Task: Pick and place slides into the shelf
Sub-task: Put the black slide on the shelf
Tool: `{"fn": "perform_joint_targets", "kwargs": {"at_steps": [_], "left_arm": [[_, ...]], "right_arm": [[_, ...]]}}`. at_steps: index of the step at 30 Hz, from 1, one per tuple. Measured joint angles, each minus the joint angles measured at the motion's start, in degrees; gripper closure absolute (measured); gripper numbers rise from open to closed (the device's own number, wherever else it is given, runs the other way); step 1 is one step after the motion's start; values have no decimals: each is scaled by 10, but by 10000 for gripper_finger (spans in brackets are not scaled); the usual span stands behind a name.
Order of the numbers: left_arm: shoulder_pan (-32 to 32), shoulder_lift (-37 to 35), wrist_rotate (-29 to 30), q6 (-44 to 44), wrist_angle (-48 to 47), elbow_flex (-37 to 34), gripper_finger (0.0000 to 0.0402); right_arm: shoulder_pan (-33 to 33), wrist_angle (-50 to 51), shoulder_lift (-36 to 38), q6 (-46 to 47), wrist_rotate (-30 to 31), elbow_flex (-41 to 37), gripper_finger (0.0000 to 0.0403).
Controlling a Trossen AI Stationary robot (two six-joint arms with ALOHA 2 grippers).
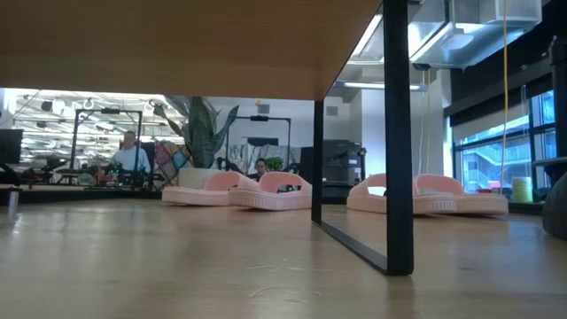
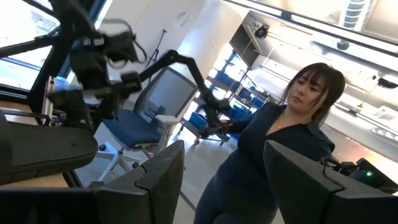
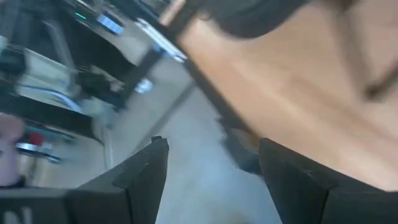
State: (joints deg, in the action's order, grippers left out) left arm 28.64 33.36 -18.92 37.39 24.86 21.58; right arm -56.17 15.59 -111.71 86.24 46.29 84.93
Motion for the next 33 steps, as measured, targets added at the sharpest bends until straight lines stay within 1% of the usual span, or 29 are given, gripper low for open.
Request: {"fn": "perform_joint_targets", "kwargs": {"at_steps": [3, 6, 10, 12, 14, 20, 25, 29, 33], "left_arm": [[0, 0, 0, 0, 0, 0, 191], [0, 0, 0, -2, 0, 0, 191], [0, 0, 0, -29, 0, 0, 191], [0, 0, 0, -33, 0, 0, 191], [0, 0, 0, -33, 0, 0, 191], [0, 0, 0, -35, 0, 0, 191], [0, 0, 0, -49, 0, 0, 191], [0, 0, 0, -72, 0, 0, 191], [0, 0, 0, -80, -1, 0, 191]], "right_arm": [[-2, 155, 62, 45, -43, 0, 154], [-1, 303, 104, 80, -90, 1, 154], [1, 485, 128, 129, -157, 1, 154], [1, 543, 131, 140, -196, 1, 154], [1, 578, 129, 121, -229, 0, 154], [1, 604, 117, 35, -229, 0, 154], [6, 631, 88, 35, -228, 0, 154], [6, 647, 49, 35, -222, -1, 154], [6, 673, 11, 37, -227, -1, 154]]}}
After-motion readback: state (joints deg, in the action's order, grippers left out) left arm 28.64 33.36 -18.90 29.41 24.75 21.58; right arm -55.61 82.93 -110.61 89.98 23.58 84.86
